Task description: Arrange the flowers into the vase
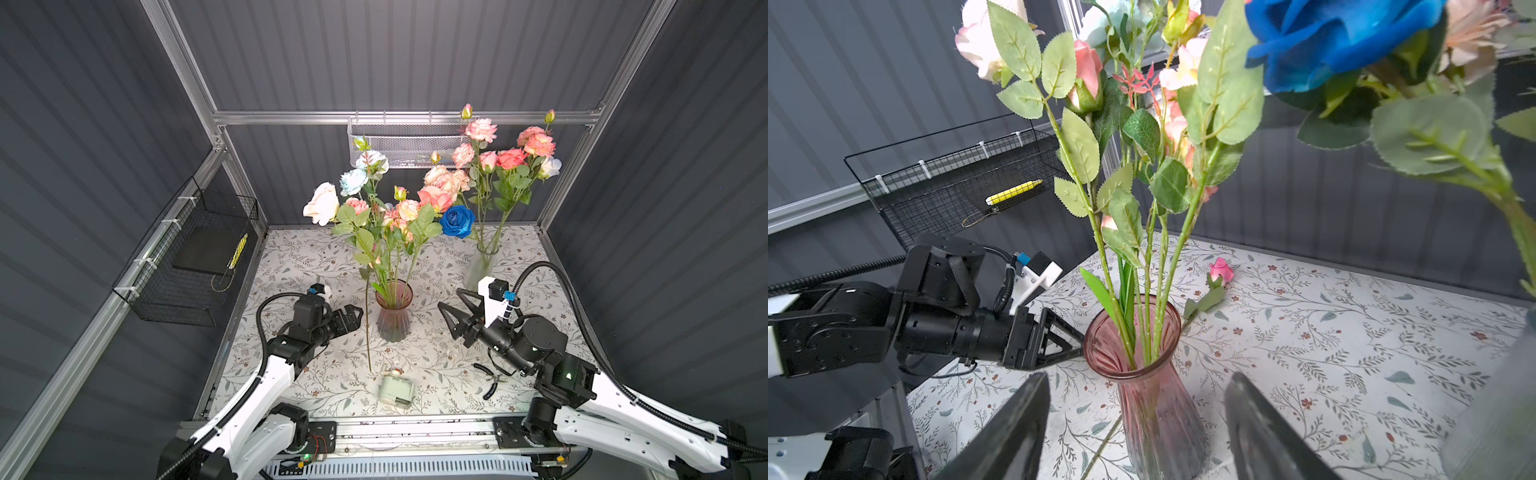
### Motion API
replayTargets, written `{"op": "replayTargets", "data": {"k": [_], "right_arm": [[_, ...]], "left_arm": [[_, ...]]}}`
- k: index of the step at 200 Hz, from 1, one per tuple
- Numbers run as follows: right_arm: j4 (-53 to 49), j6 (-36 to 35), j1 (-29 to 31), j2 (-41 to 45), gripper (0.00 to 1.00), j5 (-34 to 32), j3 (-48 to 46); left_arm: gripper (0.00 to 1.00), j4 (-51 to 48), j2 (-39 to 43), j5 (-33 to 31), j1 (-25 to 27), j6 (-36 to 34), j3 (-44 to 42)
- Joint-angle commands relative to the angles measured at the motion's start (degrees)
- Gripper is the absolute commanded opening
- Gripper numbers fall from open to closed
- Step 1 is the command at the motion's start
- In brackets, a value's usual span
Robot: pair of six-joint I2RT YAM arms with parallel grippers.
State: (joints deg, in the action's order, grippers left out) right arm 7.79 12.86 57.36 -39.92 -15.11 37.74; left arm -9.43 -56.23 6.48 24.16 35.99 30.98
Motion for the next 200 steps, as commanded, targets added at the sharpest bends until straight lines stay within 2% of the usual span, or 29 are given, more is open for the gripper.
{"op": "replayTargets", "data": {"k": [1,58,78,105,132,178,200], "right_arm": [[-1.3,0.4,0.0,0.8,0.69,-2.0,-0.7],[-2.0,1.0,0.0,2.9,0.69,-2.2,-1.9],[-2.9,1.1,0.0,4.2,0.69,-2.5,-2.0],[-3.8,1.1,0.0,5.8,0.69,-3.3,-2.4],[-4.0,0.7,0.0,6.7,0.69,-3.9,-2.6],[-3.8,0.5,0.0,7.3,0.69,-4.0,-2.9],[-4.3,0.6,0.0,8.6,0.7,-4.3,-3.1]], "left_arm": [[0.96,2.4,-4.6,-9.5,4.3,-2.0,1.0],[0.89,11.7,-23.9,-13.6,5.5,-3.1,1.2],[0.87,13.6,-28.2,-15.0,5.8,-3.4,2.0],[0.87,10.9,-30.6,-19.3,7.8,-4.4,4.3],[0.73,4.6,-32.5,-24.8,9.3,-4.2,6.7],[0.67,-1.9,-37.0,-30.2,10.4,-3.1,9.4],[0.55,-2.9,-37.0,-30.8,10.3,-0.8,8.8]]}}
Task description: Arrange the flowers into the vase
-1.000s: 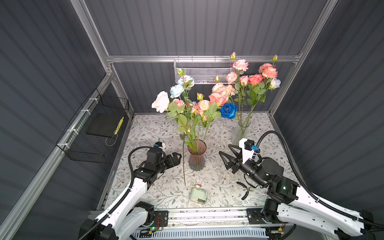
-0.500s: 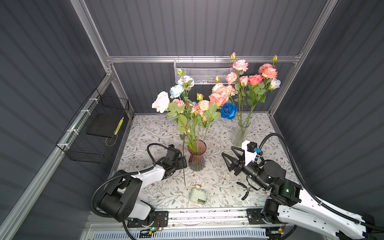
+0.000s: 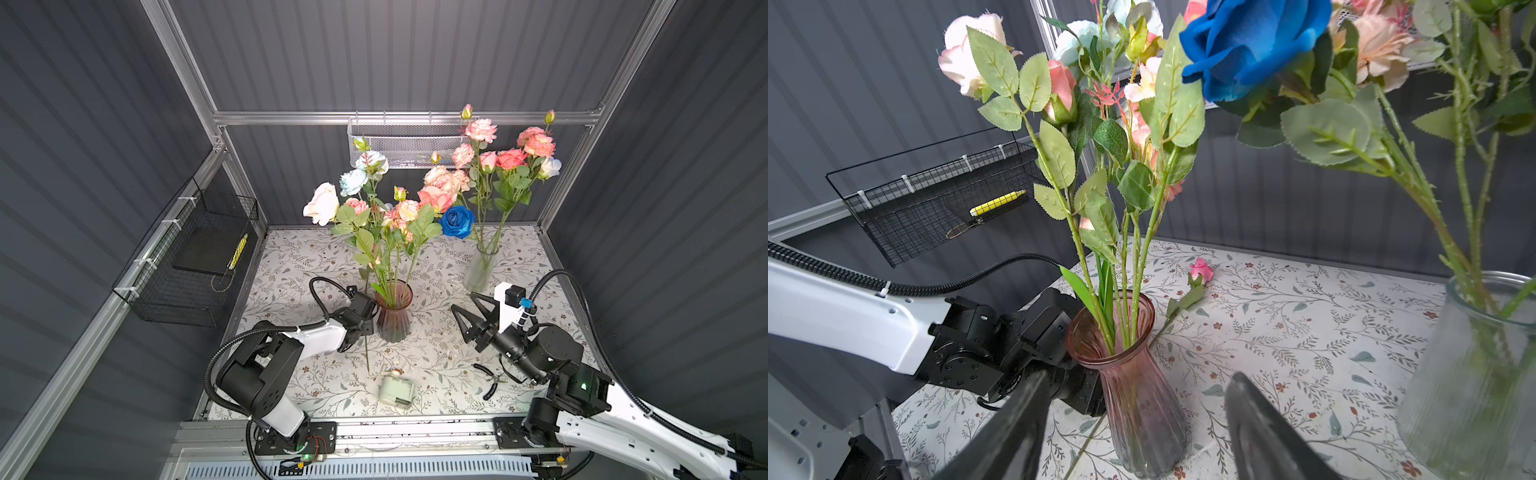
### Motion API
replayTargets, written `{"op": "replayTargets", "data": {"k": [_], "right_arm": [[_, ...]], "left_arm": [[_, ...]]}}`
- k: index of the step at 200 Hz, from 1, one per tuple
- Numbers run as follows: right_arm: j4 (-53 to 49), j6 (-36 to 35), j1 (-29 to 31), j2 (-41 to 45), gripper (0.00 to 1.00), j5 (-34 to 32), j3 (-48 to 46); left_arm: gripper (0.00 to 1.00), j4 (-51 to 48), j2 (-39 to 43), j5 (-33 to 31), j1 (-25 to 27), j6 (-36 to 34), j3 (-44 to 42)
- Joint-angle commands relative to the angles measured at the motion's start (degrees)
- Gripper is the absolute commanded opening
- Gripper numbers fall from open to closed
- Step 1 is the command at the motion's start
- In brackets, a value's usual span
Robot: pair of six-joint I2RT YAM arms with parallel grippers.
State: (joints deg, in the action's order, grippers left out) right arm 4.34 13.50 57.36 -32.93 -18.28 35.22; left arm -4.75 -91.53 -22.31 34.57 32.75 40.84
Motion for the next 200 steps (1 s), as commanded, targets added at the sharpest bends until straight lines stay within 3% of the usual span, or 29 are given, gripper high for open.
{"op": "replayTargets", "data": {"k": [1,28,96,166,200], "right_arm": [[-0.8,-0.1,0.0,1.6,0.69,-1.1,-0.6],[-1.1,-0.1,0.0,3.7,0.69,-1.8,-1.3],[-1.6,-0.2,0.0,5.6,0.69,-2.2,-1.8],[-1.5,-0.5,0.0,5.9,0.69,-2.1,-1.7],[-1.3,-0.5,0.0,5.8,0.7,-1.9,-1.7]], "left_arm": [[0.54,-7.6,-1.7,-2.0,0.0,2.5,-1.1],[0.25,-9.5,-0.1,-3.0,-0.2,4.8,-1.8],[0.0,-10.7,7.7,-0.1,-6.0,9.6,-5.9],[0.0,-15.5,20.2,-2.7,-6.0,9.6,-4.8],[0.0,-18.3,21.4,-3.0,-7.8,13.6,-4.6]]}}
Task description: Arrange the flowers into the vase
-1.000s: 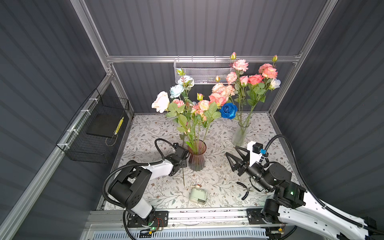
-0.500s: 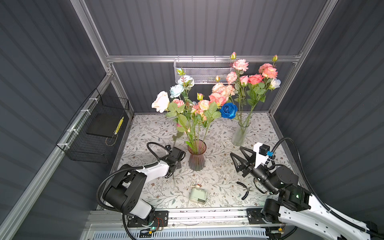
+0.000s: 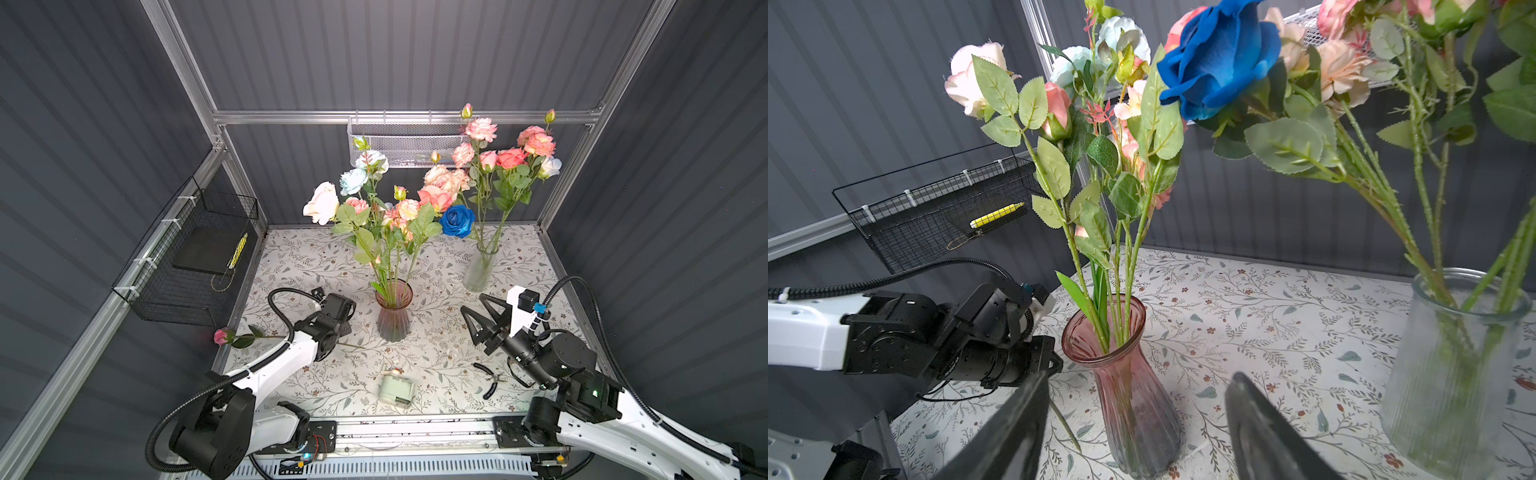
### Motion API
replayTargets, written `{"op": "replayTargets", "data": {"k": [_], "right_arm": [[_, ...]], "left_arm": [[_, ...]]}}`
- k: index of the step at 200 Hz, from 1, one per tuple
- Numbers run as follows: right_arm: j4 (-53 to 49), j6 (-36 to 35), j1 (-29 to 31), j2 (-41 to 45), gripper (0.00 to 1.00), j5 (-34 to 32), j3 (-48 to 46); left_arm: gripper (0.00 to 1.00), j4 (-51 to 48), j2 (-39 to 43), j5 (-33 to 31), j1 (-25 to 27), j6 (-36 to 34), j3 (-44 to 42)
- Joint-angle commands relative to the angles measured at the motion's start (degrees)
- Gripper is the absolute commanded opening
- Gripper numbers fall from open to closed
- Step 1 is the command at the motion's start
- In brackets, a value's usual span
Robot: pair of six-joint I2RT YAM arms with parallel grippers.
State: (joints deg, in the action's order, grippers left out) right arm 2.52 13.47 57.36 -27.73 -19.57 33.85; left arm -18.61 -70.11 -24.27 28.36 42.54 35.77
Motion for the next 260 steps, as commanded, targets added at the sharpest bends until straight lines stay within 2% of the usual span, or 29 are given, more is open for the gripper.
{"op": "replayTargets", "data": {"k": [1,3,6,16,23,38,65,96,122,142,178,214,234,247,260], "right_arm": [[0.6,-0.5,0.0,0.5,0.7,-0.7,-0.3],[0.6,-0.5,0.0,0.5,0.7,-0.7,-0.3],[0.6,-0.5,0.0,0.5,0.7,-0.6,-0.3],[0.7,-0.5,0.0,0.4,0.7,-0.6,-0.3],[0.7,-0.5,0.0,0.4,0.7,-0.6,-0.3],[0.4,-0.4,0.0,0.5,0.7,-0.6,-0.2],[-0.1,-0.5,0.0,1.3,0.7,-0.6,-0.4],[-0.2,-0.5,0.0,2.2,0.7,-0.9,-1.2],[-0.4,-0.6,0.0,2.9,0.7,-1.1,-1.7],[-0.9,-0.8,0.0,3.7,0.7,-1.2,-1.7],[-2.3,-1.0,0.0,4.4,0.7,-1.2,-0.8],[-2.5,-0.9,0.0,4.7,0.7,-1.3,-0.9],[-2.2,-1.0,0.0,4.4,0.7,-1.4,-0.7],[-2.3,-1.1,0.0,3.9,0.7,-1.3,-0.3],[-2.2,-1.2,0.0,3.5,0.7,-1.2,0.1]], "left_arm": [[0.0,-4.5,-0.1,-0.9,-1.8,4.0,0.5],[0.0,-4.6,-0.1,-0.7,-2.3,4.4,0.4],[0.06,-4.6,-0.3,-0.2,-2.9,4.9,0.2],[0.37,-4.1,-0.3,1.5,-5.4,6.4,-0.6],[0.5,-4.0,0.0,2.3,-7.0,7.4,-1.0],[0.6,-3.7,1.2,4.1,-10.4,9.1,-1.5],[0.68,-4.9,3.3,7.9,-19.3,11.7,-2.1],[0.68,-3.8,2.1,15.2,-31.9,12.0,-2.3],[0.69,-2.7,-2.6,17.8,-39.3,12.0,-1.0],[0.69,-0.7,-6.0,19.2,-42.6,13.2,-0.7],[0.71,-0.1,-9.7,16.8,-45.5,14.8,2.3],[0.7,-0.5,-14.1,15.3,-46.1,14.3,5.8],[0.61,-1.7,-17.5,15.5,-46.3,13.5,8.1],[0.46,-0.4,-18.4,17.2,-46.3,13.1,7.6],[0.27,1.3,-18.1,18.8,-46.4,13.1,6.6]]}}
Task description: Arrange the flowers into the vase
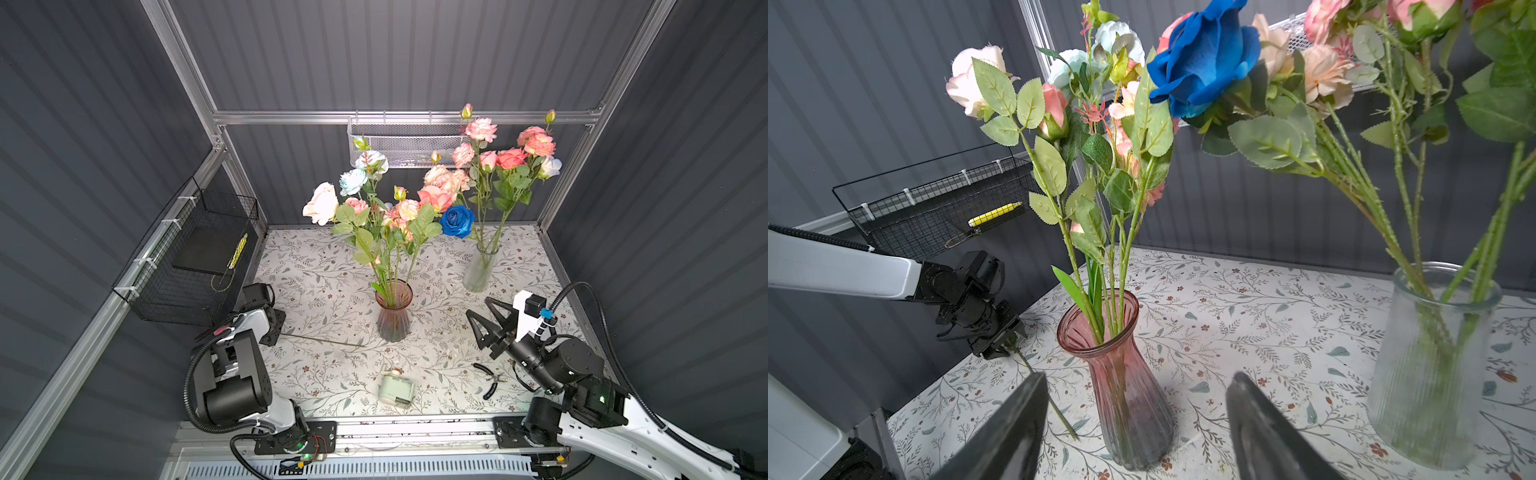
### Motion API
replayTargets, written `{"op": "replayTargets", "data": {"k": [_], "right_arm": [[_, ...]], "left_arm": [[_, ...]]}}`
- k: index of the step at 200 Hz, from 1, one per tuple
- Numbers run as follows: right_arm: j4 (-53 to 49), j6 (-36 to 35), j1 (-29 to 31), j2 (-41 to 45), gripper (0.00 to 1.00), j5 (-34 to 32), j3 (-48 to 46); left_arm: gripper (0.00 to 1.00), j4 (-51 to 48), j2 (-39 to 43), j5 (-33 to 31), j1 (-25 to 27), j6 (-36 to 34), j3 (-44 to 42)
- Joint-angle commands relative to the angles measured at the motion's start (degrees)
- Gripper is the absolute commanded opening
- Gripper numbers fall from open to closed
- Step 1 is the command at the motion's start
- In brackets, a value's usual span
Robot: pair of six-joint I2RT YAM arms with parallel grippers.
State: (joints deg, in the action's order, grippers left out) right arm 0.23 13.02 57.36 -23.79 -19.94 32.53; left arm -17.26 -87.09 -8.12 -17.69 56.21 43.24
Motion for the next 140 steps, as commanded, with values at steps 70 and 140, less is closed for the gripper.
{"op": "replayTargets", "data": {"k": [70,140], "right_arm": [[1.8,-0.4,0.0,-2.1,0.7,-0.7,1.2],[2.5,0.2,0.0,-2.4,0.7,-0.2,1.2]], "left_arm": [[0.0,2.2,4.4,6.5,0.5,-2.5,-4.5],[0.0,-0.5,14.2,2.7,11.3,-4.7,-4.6]]}}
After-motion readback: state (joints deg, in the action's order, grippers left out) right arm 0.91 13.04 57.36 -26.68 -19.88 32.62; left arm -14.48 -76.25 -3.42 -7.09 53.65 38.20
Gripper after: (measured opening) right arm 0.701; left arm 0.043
